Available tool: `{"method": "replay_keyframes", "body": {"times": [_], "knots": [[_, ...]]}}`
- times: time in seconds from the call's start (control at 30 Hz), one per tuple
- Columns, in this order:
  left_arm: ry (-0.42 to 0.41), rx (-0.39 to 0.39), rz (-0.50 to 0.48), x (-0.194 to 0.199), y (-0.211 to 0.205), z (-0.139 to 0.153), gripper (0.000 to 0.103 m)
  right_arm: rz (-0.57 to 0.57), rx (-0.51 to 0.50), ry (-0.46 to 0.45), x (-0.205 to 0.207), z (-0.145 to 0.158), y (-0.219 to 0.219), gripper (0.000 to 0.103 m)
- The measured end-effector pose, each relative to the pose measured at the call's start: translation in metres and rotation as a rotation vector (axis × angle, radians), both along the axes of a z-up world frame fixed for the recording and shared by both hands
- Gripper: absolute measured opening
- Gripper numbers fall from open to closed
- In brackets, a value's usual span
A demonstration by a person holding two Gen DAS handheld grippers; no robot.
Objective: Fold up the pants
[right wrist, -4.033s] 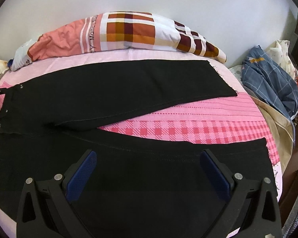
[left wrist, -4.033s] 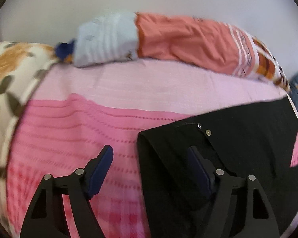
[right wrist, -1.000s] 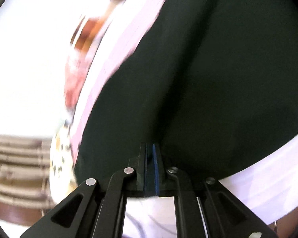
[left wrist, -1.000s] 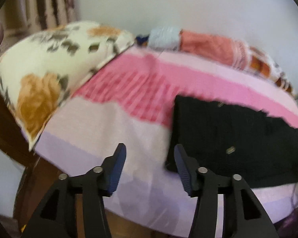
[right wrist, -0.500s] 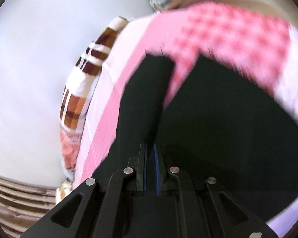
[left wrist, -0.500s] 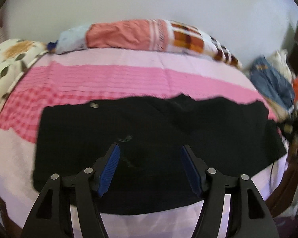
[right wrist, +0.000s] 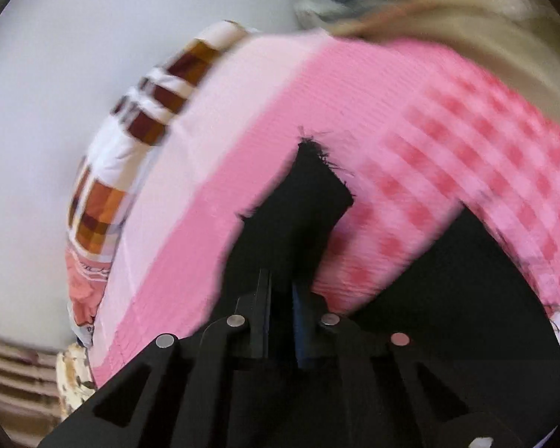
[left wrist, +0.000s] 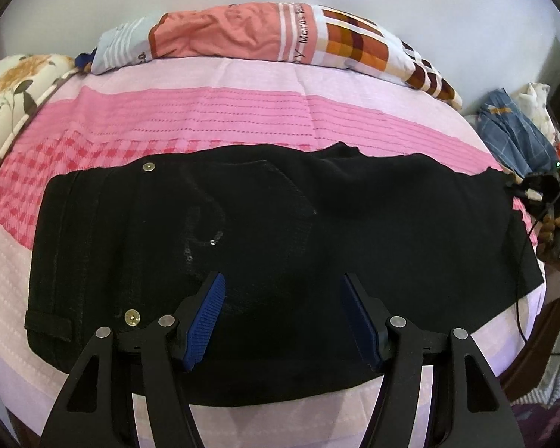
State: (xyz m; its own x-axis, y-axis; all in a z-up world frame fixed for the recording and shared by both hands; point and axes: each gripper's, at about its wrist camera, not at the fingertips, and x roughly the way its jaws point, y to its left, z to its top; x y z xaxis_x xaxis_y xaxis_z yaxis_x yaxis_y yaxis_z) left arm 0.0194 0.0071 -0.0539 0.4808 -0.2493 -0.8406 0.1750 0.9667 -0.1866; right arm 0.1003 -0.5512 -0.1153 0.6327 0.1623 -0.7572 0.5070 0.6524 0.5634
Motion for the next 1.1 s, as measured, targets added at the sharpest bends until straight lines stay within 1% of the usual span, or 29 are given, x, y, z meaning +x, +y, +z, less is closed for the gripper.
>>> {"method": "replay_keyframes", "body": {"times": [0.07, 0.1, 0.13, 0.17, 0.2, 0.23, 0.27, 0.3, 0.33, 0.37, 0.4, 0.43, 0.5, 0.53, 0.57, 0.6, 0.63, 0.67, 0.7, 0.77, 0.87, 0.93, 1.03, 1.07, 1.1], "knots": [[0.012, -0.013, 0.016, 0.003, 0.003, 0.0, 0.065, 0.042, -0.01, -0.032, 0.019, 0.011, 0.019, 0.011], [0.014, -0.018, 0.022, 0.005, 0.004, 0.0, 0.065, 0.091, -0.043, -0.042, 0.037, 0.021, 0.04, 0.01], [0.014, -0.022, 0.028, 0.005, 0.005, -0.001, 0.065, 0.119, -0.072, -0.037, 0.047, 0.026, 0.052, 0.011], [0.016, -0.025, 0.033, 0.006, 0.005, -0.001, 0.065, 0.182, -0.126, -0.019, 0.066, 0.032, 0.078, 0.014], [0.025, -0.03, 0.037, 0.007, 0.005, -0.002, 0.065, 0.227, -0.133, -0.022, 0.078, 0.034, 0.097, 0.019], [0.032, -0.033, 0.036, 0.008, 0.004, -0.002, 0.065, 0.259, -0.116, -0.03, 0.085, 0.035, 0.107, 0.026], [0.036, -0.031, 0.036, 0.008, 0.002, -0.002, 0.065, 0.34, -0.012, -0.061, 0.091, 0.029, 0.129, 0.042], [0.036, -0.027, 0.033, 0.008, 0.0, -0.001, 0.065, 0.399, 0.116, -0.099, 0.091, 0.023, 0.142, 0.049], [0.037, -0.024, 0.027, 0.008, -0.002, -0.001, 0.065, 0.436, 0.245, -0.138, 0.087, 0.017, 0.148, 0.049], [0.039, -0.019, 0.021, 0.008, -0.003, 0.0, 0.065, 0.436, 0.314, -0.163, 0.082, 0.013, 0.147, 0.048], [0.04, -0.009, 0.013, 0.008, -0.005, 0.001, 0.065, 0.402, 0.332, -0.179, 0.073, 0.012, 0.139, 0.048], [0.036, -0.005, 0.008, 0.008, -0.006, 0.002, 0.065, 0.34, 0.289, -0.179, 0.06, 0.011, 0.122, 0.048], [0.027, -0.004, 0.001, 0.007, -0.008, 0.004, 0.065, 0.252, 0.184, -0.161, 0.038, 0.01, 0.083, 0.048], [0.025, -0.007, -0.004, 0.007, -0.009, 0.005, 0.065, 0.221, 0.164, -0.144, 0.031, 0.01, 0.069, 0.047], [0.026, -0.01, -0.008, 0.008, -0.009, 0.006, 0.065, 0.174, 0.168, -0.119, 0.02, 0.005, 0.042, 0.042], [0.027, -0.011, -0.012, 0.008, -0.01, 0.005, 0.065, 0.159, 0.192, -0.121, 0.012, 0.003, 0.025, 0.035], [0.028, -0.013, -0.016, 0.009, -0.011, 0.005, 0.065, 0.153, 0.196, -0.123, 0.012, 0.003, 0.016, 0.034], [0.029, -0.015, -0.019, 0.01, -0.013, 0.005, 0.065, 0.151, 0.171, -0.118, 0.008, 0.006, 0.008, 0.032], [0.032, -0.016, -0.019, 0.011, -0.013, 0.003, 0.065, 0.17, 0.134, -0.121, 0.007, 0.01, 0.004, 0.031], [0.041, -0.018, -0.015, 0.013, -0.015, 0.001, 0.065, 0.25, 0.104, -0.126, 0.012, 0.015, 0.007, 0.03], [0.061, -0.04, 0.002, 0.015, -0.015, -0.003, 0.065, 0.321, 0.05, -0.099, 0.035, 0.01, 0.02, 0.03], [0.069, -0.041, 0.005, 0.016, -0.016, -0.004, 0.065, 0.342, 0.014, -0.078, 0.052, 0.006, 0.03, 0.03], [0.074, -0.027, 0.007, 0.016, -0.017, -0.004, 0.065, 0.359, 0.01, -0.072, 0.069, 0.001, 0.035, 0.03], [0.077, -0.025, 0.008, 0.016, -0.017, -0.004, 0.065, 0.362, -0.002, -0.056, 0.078, -0.003, 0.036, 0.03], [0.077, -0.024, 0.01, 0.016, -0.017, -0.004, 0.065, 0.368, 0.01, -0.052, 0.084, -0.006, 0.037, 0.03]]}}
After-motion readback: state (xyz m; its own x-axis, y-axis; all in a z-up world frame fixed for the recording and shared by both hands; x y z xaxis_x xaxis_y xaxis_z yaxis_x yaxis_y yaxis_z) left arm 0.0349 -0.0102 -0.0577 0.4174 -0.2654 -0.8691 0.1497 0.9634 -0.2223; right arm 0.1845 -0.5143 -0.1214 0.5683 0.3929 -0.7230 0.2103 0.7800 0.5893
